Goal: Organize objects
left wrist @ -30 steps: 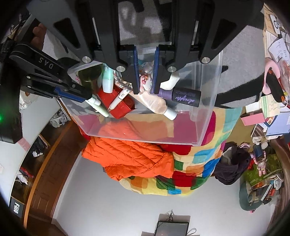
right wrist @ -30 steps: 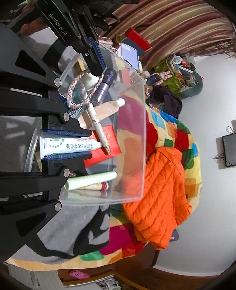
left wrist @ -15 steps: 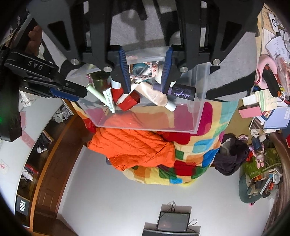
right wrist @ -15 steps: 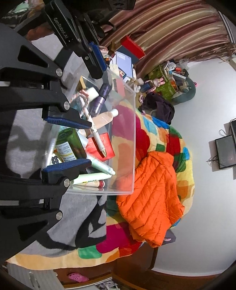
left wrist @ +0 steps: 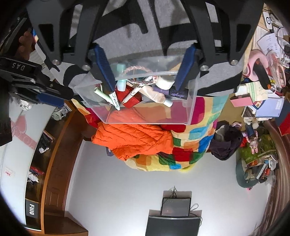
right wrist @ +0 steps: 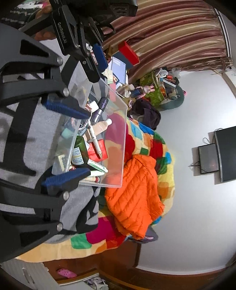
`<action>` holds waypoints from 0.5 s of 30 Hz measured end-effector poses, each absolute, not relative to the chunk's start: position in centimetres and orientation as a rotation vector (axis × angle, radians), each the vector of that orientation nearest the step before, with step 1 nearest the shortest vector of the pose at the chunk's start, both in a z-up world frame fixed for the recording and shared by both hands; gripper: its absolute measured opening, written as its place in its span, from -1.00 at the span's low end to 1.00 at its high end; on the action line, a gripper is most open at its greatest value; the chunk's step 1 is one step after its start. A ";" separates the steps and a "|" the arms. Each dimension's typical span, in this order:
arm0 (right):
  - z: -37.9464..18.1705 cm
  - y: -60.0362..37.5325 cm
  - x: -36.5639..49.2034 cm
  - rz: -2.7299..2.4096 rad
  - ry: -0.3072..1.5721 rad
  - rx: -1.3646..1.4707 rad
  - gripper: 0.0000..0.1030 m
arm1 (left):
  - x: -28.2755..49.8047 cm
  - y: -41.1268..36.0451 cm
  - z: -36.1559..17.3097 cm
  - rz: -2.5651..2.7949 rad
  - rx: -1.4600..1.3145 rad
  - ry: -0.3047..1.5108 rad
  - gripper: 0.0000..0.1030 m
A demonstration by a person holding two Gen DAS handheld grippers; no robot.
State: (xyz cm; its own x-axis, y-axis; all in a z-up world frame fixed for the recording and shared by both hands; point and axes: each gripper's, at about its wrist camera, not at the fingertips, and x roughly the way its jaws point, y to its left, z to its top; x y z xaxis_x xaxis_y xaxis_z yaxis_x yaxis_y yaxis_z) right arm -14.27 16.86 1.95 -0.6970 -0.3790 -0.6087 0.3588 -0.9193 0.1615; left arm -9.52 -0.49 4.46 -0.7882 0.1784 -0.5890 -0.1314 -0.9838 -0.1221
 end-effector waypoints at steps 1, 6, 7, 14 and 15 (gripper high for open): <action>2.0 16.9 -14.0 -2.582 -0.036 0.925 0.10 | -9.2 -0.4 4.5 2.830 -0.931 -0.103 0.54; 1.9 17.3 -13.1 -2.597 -0.038 0.904 0.34 | -7.6 0.0 4.7 2.853 -0.886 -0.070 0.82; 1.8 17.3 -12.9 -2.601 -0.033 0.902 0.36 | -7.4 0.1 4.7 2.853 -0.883 -0.066 0.83; 1.1 17.5 -11.8 -2.622 -0.020 0.895 0.56 | -6.3 0.3 3.9 2.852 -0.897 -0.072 0.87; 1.0 17.6 -11.7 -2.622 -0.023 0.899 0.56 | -6.3 0.3 3.8 2.851 -0.902 -0.076 0.88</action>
